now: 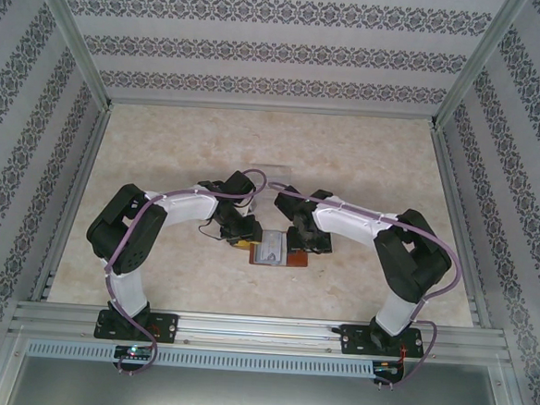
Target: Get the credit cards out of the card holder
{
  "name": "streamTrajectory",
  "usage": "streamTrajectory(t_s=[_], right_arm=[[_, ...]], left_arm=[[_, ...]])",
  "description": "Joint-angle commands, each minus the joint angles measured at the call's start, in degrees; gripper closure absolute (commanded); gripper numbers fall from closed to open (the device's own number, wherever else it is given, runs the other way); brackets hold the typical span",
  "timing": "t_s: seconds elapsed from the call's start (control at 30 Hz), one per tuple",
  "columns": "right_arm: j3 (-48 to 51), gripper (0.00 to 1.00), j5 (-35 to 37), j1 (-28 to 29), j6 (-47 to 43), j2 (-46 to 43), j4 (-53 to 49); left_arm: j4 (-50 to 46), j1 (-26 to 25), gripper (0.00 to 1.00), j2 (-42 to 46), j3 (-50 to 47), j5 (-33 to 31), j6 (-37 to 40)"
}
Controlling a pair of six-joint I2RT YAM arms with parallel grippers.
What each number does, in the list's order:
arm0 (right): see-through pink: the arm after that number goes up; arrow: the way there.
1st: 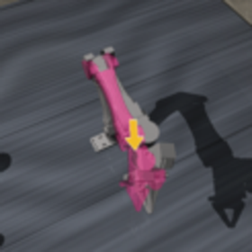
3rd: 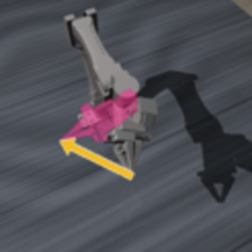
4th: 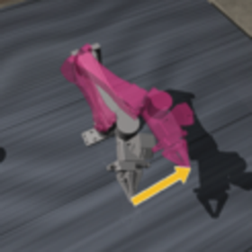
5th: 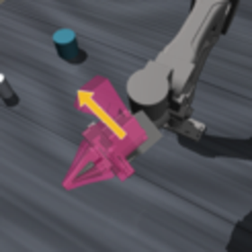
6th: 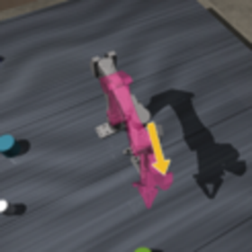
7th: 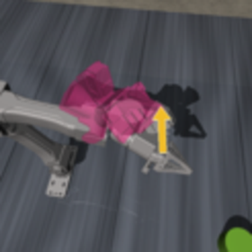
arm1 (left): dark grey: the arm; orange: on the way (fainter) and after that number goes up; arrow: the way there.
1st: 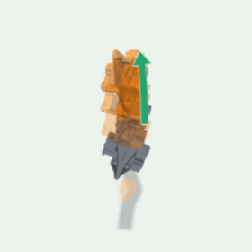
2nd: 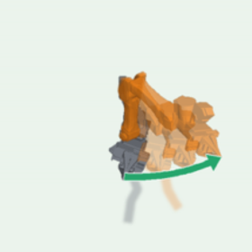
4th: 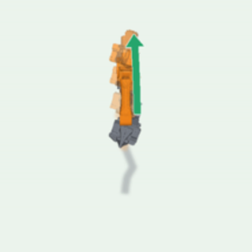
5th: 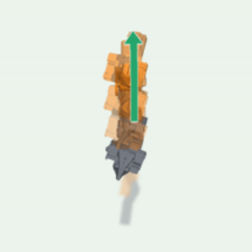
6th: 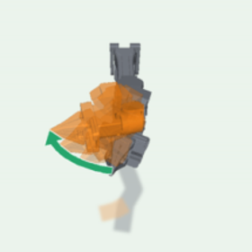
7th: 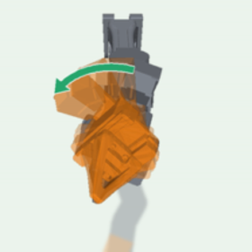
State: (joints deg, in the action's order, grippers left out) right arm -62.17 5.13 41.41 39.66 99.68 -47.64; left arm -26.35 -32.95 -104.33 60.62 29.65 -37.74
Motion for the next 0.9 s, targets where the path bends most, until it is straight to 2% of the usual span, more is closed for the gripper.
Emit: streamTrajectory(t_s=[0.0,0.23,0.47,0.67,0.87], right_arm=[[-2.02,0.34,0.73,0.49,0.22,-2.67,-2.9],[-4.55,0.46,-0.9,0.58,0.18,-4.16,-3.89],[-8.17,0.52,-1.23,1.15,-0.17,-5.71,-6.0],[-8.69,0.59,-6.37,1.17,0.27,-5.79,-3.33],[-4.93,0.65,-13.06,0.08,2.14,-5.05,3.5]], left_arm=[[-2.55,-0.04,0.66,-1.24,-0.59,-2.93,1.28],[-2.34,0.17,0.66,-0.57,-1.18,-2.84,1.43],[-2.13,0.2,0.66,-0.25,-1.5,-2.69,1.44],[-2.02,0.21,0.66,0.52,-1.47,-2.63,1.61],[-2.21,0.3,0.65,2.12,-0.66,-2.14,0.93]])
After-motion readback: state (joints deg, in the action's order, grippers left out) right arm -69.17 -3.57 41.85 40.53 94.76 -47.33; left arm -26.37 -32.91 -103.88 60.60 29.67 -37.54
